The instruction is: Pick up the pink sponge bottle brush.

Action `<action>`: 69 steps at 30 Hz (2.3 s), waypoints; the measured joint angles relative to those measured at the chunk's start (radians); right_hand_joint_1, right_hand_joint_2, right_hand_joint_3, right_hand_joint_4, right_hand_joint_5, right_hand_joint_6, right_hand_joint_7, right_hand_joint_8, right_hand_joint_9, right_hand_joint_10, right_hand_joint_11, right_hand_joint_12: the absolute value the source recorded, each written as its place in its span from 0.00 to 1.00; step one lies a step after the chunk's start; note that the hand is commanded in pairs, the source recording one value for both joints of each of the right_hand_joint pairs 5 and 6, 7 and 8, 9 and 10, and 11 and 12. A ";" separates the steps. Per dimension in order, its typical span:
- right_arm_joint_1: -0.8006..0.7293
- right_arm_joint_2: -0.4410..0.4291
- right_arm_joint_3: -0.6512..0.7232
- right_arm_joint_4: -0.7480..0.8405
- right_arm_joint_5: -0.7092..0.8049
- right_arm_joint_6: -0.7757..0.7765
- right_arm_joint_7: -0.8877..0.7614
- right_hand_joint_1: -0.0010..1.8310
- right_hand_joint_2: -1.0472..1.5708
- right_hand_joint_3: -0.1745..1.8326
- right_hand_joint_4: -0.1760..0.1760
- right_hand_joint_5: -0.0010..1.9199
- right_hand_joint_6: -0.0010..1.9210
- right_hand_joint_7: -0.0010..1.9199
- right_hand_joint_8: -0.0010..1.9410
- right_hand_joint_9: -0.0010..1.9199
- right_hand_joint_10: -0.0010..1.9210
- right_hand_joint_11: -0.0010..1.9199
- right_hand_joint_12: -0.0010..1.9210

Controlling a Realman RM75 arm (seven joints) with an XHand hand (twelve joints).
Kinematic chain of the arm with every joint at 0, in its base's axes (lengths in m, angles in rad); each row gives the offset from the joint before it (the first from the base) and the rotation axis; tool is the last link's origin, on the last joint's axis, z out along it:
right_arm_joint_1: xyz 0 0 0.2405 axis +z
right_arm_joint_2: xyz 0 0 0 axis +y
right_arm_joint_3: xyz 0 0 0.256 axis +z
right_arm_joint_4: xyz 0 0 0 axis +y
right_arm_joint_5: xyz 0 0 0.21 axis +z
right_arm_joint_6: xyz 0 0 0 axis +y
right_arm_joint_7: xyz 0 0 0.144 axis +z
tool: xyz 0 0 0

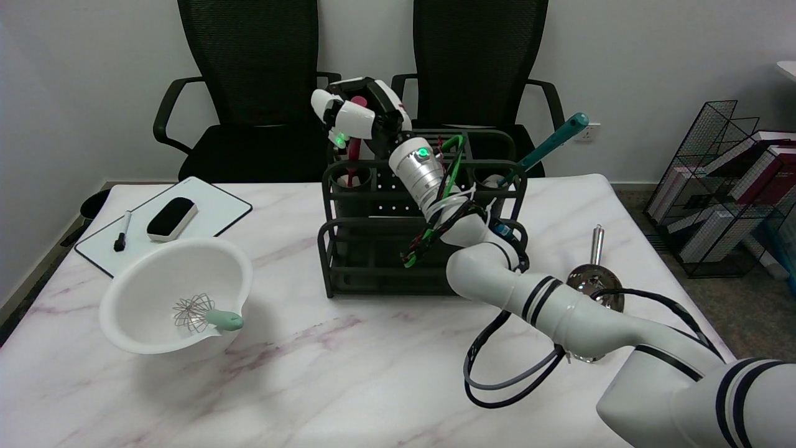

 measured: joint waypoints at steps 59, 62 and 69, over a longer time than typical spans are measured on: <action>0.133 -0.003 0.072 0.038 0.021 -0.289 -0.032 0.58 1.00 0.25 0.50 1.00 1.00 1.00 0.99 1.00 1.00 1.00 1.00; 0.134 -0.001 0.076 0.036 0.026 -0.295 -0.032 0.58 1.00 0.24 0.50 1.00 1.00 1.00 0.99 1.00 1.00 1.00 1.00; 0.142 0.008 0.084 0.044 0.034 -0.304 -0.033 0.58 1.00 0.24 0.50 1.00 1.00 1.00 0.99 1.00 1.00 1.00 1.00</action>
